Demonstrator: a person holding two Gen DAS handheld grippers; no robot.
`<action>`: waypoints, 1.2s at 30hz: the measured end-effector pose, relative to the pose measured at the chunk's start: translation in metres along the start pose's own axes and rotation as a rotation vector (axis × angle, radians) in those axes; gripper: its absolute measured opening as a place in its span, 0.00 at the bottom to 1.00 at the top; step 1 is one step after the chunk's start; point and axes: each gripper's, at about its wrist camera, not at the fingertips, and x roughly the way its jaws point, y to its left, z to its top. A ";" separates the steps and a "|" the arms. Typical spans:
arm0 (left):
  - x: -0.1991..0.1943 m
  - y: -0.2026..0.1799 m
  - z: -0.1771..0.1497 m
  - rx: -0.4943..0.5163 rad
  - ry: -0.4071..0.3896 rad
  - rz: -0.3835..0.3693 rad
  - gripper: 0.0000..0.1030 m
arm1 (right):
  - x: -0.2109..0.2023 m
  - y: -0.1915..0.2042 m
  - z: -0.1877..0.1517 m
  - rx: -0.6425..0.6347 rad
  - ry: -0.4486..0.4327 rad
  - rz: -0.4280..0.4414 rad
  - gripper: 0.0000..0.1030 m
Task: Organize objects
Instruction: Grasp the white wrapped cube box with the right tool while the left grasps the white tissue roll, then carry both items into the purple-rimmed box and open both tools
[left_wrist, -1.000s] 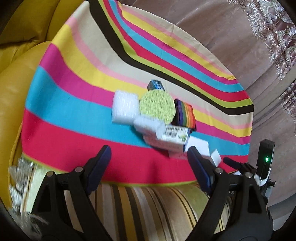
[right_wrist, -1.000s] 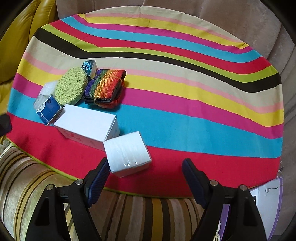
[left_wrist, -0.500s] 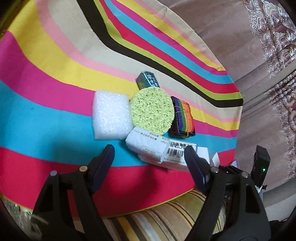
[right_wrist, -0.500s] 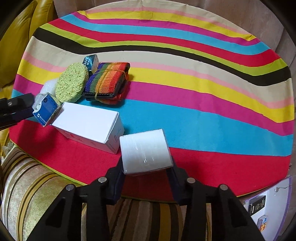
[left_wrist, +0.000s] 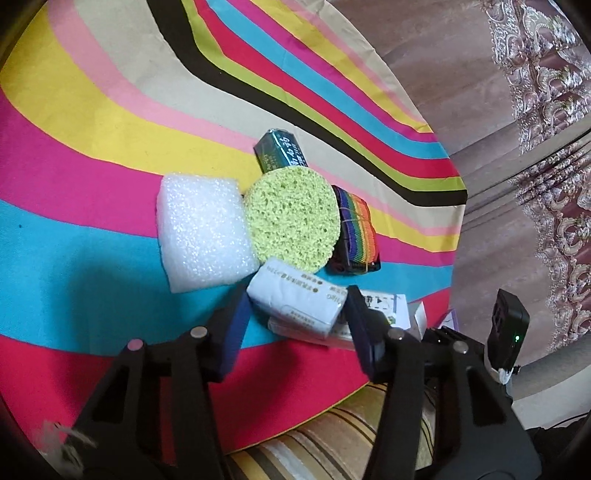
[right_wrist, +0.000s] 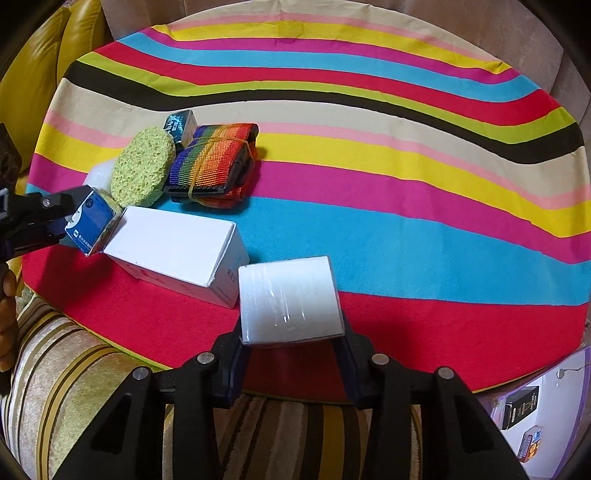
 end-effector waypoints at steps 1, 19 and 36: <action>-0.002 -0.002 0.000 0.008 -0.007 -0.001 0.53 | 0.000 0.000 0.000 -0.001 0.000 -0.002 0.42; -0.037 -0.063 -0.035 0.093 -0.138 0.057 0.53 | -0.028 -0.013 -0.005 0.048 -0.083 -0.002 0.41; -0.016 -0.123 -0.069 0.174 -0.121 0.207 0.53 | -0.063 -0.023 -0.026 0.108 -0.133 -0.036 0.41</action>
